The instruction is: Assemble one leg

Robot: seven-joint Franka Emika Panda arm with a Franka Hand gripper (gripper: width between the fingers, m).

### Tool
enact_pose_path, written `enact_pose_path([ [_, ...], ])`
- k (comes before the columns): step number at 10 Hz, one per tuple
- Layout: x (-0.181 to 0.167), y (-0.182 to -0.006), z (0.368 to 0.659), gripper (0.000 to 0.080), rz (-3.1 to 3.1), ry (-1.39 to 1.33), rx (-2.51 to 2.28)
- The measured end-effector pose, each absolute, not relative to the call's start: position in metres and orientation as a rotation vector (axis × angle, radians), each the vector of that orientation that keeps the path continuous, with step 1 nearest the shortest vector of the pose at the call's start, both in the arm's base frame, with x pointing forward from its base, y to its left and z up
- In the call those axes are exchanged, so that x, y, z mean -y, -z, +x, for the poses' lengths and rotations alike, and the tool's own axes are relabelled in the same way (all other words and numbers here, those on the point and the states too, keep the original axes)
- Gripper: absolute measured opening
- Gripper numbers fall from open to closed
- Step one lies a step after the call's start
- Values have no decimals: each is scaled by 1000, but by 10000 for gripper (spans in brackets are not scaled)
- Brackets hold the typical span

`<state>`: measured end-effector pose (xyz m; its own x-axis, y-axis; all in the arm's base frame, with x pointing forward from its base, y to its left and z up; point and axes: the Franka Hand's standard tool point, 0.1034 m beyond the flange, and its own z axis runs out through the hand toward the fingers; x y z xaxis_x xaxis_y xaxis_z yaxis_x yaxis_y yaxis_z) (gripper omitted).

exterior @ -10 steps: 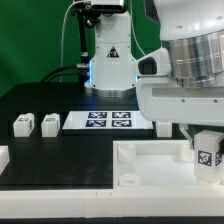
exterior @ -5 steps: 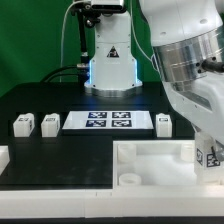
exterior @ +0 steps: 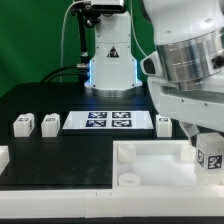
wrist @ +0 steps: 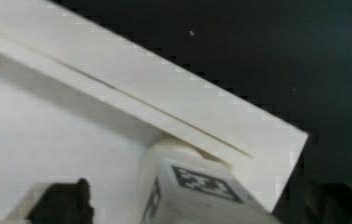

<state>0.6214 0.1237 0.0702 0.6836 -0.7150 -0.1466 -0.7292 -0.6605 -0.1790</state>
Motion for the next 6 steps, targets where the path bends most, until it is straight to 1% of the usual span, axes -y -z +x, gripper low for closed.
enact_pose_path([
  [1, -126, -70, 621, 638, -2762, -64, -959],
  [2, -123, -69, 621, 647, -2797, -50, -848],
  [4, -121, -69, 621, 647, -2882, -11, -505],
  [5, -116, -67, 623, 649, -2920, 16, -304],
  [6, -105, -68, 631, 649, -2937, 48, -90],
])
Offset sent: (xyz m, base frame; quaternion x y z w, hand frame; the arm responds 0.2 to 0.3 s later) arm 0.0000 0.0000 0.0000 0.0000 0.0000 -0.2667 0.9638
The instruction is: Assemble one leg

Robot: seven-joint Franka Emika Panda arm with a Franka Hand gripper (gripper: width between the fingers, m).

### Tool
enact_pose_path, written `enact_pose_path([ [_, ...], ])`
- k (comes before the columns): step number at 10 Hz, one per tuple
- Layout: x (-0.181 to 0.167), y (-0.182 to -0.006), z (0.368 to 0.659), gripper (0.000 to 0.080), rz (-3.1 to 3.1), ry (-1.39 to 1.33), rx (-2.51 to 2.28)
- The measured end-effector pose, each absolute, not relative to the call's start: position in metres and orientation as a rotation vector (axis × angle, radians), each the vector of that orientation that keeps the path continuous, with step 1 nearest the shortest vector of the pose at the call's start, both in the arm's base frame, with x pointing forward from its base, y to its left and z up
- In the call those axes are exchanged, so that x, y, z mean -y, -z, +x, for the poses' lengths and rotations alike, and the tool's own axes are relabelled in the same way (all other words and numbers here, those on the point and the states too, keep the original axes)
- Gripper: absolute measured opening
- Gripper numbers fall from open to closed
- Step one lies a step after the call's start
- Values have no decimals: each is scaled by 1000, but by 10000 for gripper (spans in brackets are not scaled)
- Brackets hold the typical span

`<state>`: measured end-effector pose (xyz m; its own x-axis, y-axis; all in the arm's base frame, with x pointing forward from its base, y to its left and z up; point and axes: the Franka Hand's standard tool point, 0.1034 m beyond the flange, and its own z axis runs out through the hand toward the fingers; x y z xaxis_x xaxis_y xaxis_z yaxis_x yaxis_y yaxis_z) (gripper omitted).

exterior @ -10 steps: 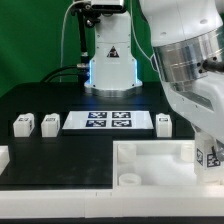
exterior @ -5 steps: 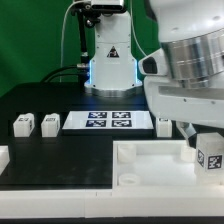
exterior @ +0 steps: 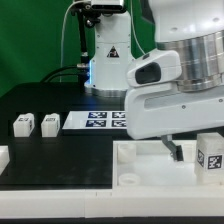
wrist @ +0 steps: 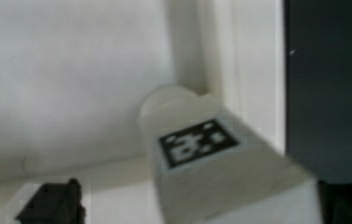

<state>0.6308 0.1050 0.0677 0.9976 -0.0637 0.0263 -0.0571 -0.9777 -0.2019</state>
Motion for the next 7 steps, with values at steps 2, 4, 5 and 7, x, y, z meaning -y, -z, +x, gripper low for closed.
enact_pose_path([
  [2, -101, -68, 634, 649, -2944, 73, 83],
  [4, -103, -68, 633, 374, -2926, 44, -203],
  [5, -103, -68, 633, 300, -2914, 30, -326],
  [7, -109, -68, 631, 300, -2844, -17, -718],
])
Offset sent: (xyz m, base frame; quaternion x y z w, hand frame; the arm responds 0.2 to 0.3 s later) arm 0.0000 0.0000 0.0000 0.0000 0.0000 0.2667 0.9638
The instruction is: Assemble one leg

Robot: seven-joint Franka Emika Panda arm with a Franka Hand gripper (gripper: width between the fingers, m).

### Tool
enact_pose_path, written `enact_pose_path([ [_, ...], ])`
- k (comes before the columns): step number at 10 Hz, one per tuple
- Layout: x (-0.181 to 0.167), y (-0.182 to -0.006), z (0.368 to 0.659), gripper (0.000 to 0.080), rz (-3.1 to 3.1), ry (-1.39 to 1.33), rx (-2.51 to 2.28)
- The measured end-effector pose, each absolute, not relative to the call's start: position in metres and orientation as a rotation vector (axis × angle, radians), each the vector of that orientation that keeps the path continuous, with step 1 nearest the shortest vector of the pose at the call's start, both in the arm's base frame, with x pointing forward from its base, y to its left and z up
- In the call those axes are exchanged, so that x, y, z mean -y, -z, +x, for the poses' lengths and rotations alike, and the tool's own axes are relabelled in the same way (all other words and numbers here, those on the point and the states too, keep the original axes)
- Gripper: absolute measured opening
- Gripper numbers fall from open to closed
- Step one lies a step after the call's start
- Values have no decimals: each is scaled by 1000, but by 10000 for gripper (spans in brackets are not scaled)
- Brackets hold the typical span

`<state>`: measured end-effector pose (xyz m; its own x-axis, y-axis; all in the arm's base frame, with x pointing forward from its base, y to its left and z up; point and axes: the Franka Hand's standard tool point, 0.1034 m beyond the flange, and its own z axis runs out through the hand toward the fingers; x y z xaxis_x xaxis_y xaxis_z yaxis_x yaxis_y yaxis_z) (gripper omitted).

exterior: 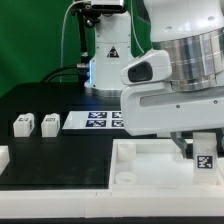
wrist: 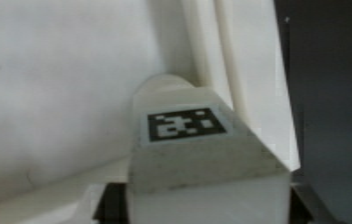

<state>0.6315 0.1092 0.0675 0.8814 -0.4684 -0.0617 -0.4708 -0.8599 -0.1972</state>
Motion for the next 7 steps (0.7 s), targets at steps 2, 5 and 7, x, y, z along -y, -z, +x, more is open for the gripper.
enact_pose_path([
  [2, -111, -68, 629, 300, -2664, -81, -1279],
  [5, -108, -67, 628, 300, -2303, -161, -1772],
  [7, -110, -68, 628, 300, -2053, -229, -2014],
])
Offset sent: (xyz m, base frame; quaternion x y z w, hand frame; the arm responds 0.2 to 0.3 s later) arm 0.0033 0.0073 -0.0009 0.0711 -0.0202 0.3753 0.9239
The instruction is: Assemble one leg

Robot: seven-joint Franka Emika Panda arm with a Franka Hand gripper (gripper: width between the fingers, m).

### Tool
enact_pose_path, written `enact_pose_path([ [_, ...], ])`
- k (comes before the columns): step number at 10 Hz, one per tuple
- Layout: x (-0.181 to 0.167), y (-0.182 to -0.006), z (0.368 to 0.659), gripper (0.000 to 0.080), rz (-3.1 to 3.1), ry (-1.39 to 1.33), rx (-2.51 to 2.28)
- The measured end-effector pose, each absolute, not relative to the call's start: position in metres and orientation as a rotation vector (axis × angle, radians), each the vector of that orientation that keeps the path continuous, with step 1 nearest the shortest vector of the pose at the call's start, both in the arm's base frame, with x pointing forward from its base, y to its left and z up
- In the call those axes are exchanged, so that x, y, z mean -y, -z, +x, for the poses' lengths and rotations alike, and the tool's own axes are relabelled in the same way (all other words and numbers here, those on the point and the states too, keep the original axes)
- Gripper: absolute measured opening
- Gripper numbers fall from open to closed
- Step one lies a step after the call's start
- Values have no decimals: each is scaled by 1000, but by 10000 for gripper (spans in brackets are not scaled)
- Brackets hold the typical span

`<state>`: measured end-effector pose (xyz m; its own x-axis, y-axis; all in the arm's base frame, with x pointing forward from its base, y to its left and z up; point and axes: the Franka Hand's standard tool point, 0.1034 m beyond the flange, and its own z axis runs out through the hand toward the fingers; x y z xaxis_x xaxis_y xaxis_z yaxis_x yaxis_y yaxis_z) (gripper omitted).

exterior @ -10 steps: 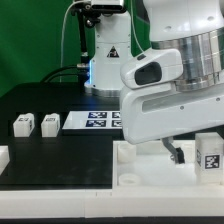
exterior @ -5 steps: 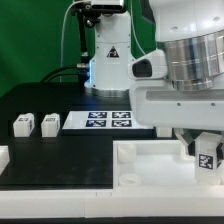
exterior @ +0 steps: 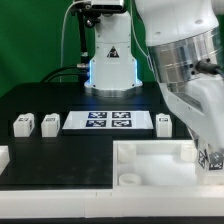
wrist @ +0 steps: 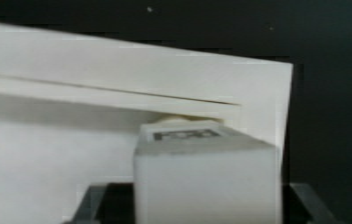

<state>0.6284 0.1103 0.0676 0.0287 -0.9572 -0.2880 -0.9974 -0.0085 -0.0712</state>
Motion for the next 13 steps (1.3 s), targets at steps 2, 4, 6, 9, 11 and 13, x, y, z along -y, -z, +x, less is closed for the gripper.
enact_pose_path([
  [2, -114, -67, 628, 299, -1784, -296, -2235],
  [4, -115, -67, 628, 297, -1575, -338, -2401],
  [6, -116, -67, 628, 297, -1419, -356, -2514],
  [9, -116, -66, 627, 523, -1477, -350, -2476],
  [11, -117, -67, 622, 621, -1681, -364, -2367],
  [13, -119, -72, 623, 648, -2098, -270, -2065],
])
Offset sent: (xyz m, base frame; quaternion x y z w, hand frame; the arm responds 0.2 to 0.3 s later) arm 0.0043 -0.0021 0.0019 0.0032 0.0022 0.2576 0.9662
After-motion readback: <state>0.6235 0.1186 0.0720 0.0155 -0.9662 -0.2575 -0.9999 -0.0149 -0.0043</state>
